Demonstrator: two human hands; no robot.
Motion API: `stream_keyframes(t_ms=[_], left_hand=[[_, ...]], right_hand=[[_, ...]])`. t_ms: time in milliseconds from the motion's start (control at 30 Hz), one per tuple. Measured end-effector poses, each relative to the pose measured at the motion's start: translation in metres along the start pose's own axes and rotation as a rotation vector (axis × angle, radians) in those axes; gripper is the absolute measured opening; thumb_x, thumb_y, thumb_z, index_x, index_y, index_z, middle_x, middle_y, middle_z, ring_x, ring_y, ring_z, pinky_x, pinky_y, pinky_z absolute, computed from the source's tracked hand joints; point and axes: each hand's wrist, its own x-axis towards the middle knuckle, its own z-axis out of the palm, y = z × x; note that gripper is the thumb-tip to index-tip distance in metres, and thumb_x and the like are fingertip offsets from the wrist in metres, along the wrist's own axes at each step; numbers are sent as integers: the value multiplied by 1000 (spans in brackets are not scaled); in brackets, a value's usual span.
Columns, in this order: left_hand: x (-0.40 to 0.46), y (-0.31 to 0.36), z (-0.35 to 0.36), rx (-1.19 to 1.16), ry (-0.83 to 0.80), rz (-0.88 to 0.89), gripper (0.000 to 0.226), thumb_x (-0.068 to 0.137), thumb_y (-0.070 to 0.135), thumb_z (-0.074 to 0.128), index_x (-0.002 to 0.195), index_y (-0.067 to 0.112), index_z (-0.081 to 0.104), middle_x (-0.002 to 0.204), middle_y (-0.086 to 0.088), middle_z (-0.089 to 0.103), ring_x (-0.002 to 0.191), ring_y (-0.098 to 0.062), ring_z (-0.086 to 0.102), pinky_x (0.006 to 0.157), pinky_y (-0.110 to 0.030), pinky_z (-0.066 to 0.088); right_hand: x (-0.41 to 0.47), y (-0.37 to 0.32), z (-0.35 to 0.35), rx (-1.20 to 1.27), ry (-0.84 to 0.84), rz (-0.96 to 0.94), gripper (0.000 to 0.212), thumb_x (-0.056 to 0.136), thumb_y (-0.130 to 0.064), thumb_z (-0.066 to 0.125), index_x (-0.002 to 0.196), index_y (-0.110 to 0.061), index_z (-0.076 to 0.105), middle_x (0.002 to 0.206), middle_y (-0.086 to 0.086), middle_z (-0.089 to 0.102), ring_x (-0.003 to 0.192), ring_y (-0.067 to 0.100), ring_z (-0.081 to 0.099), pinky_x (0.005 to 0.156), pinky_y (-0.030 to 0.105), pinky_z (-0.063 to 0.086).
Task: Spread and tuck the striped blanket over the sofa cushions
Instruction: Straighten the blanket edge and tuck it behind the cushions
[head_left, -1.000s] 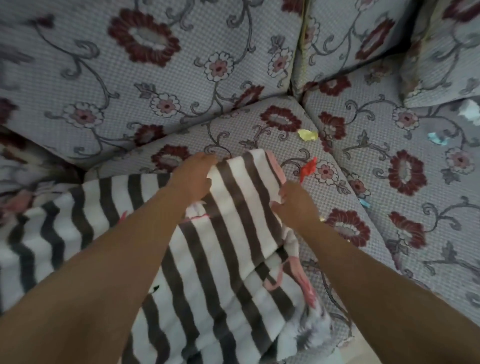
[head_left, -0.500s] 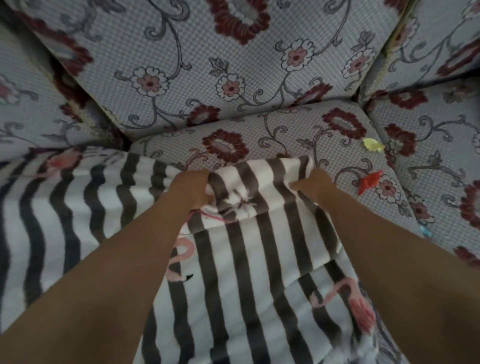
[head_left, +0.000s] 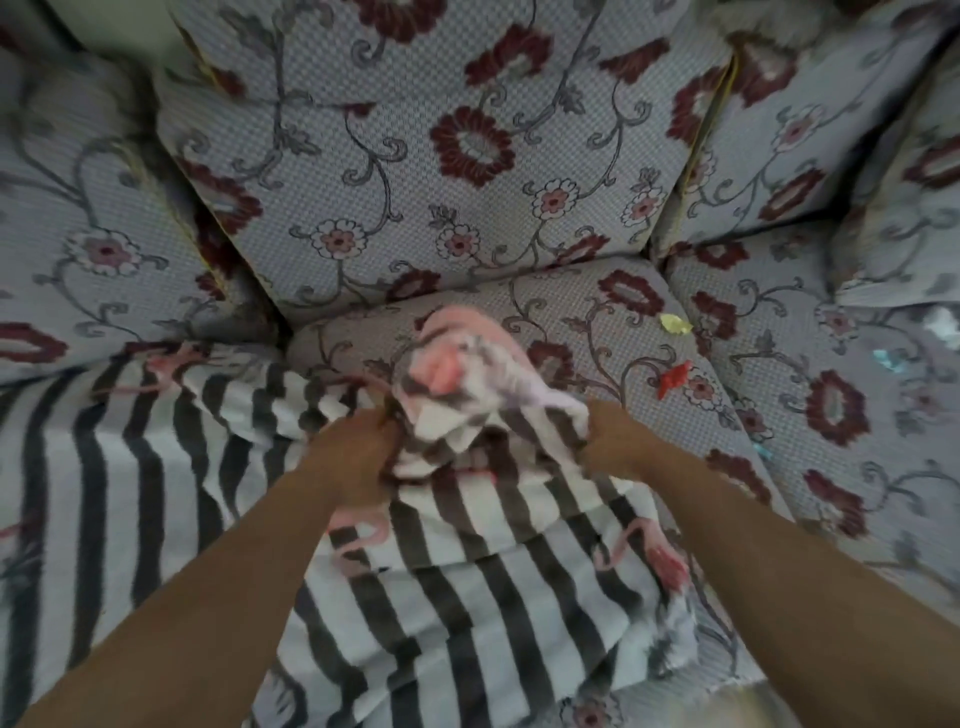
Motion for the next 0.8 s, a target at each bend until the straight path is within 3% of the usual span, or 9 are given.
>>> stream_keyframes(t_ms=[67, 133, 267, 367, 500, 567, 667, 733, 800], left_hand=[[-18, 6, 29, 33, -330, 35, 38, 73, 36, 63, 106, 17, 61, 109, -4, 64, 100, -25, 62, 81, -35, 53], [-25, 8, 46, -98, -387, -7, 28, 82, 31, 60, 105, 15, 64, 114, -2, 64, 104, -21, 60, 90, -34, 50], [-15, 4, 66, -275, -163, -99, 38, 82, 20, 61, 118, 18, 51, 122, -5, 56, 112, -24, 54, 96, -38, 46], [-11, 13, 75, -372, -140, -149, 42, 81, 22, 65, 119, 17, 48, 117, -6, 57, 109, -27, 56, 91, -38, 48], [-5, 38, 75, -457, -152, -265, 37, 85, 41, 62, 100, 8, 53, 93, -8, 59, 94, -28, 58, 76, -33, 42], [-4, 52, 77, -479, -139, -271, 27, 86, 35, 61, 76, 11, 52, 70, -3, 53, 80, -25, 60, 67, -29, 42], [-5, 65, 64, -741, -53, -294, 34, 89, 26, 54, 60, 10, 51, 58, -2, 50, 61, -21, 56, 55, -24, 41], [-4, 67, 44, -1049, -33, -302, 17, 84, 16, 61, 68, 11, 57, 65, -2, 56, 62, -17, 55, 59, -28, 46], [-2, 69, 16, -1214, -76, -231, 6, 81, 4, 62, 86, 4, 62, 77, -7, 63, 70, -20, 60, 68, -36, 51]], right_hand=[[-14, 16, 19, -205, -362, 103, 37, 67, -5, 70, 95, -24, 53, 99, 3, 55, 94, 27, 58, 72, 36, 50], [-21, 23, 38, -151, -459, 163, 33, 72, -9, 72, 88, -29, 53, 98, 3, 56, 96, 29, 58, 79, 39, 52], [-20, 16, 68, 25, -392, 115, 51, 76, -24, 75, 119, -19, 48, 113, 4, 56, 107, 23, 53, 90, 33, 45], [-17, 1, 101, 73, -291, -28, 28, 76, -25, 77, 95, -19, 58, 98, 1, 58, 96, 18, 55, 89, 30, 44], [-16, -18, 149, -67, -363, -142, 15, 81, -39, 66, 75, -31, 55, 87, -7, 58, 82, 11, 53, 72, 26, 39], [-16, -22, 171, -18, -401, -121, 20, 82, -35, 63, 74, -29, 47, 79, -10, 51, 77, 12, 52, 64, 24, 40], [-20, -21, 192, 190, -397, -52, 40, 73, -39, 74, 99, -21, 49, 93, -8, 57, 89, 14, 56, 77, 28, 50], [-25, -17, 202, 263, -403, 28, 70, 63, -48, 78, 119, -19, 48, 115, -5, 58, 107, 17, 54, 90, 33, 47], [-31, -17, 207, 486, -367, 99, 73, 59, -45, 81, 121, -20, 51, 121, -2, 61, 112, 20, 57, 95, 38, 47]])
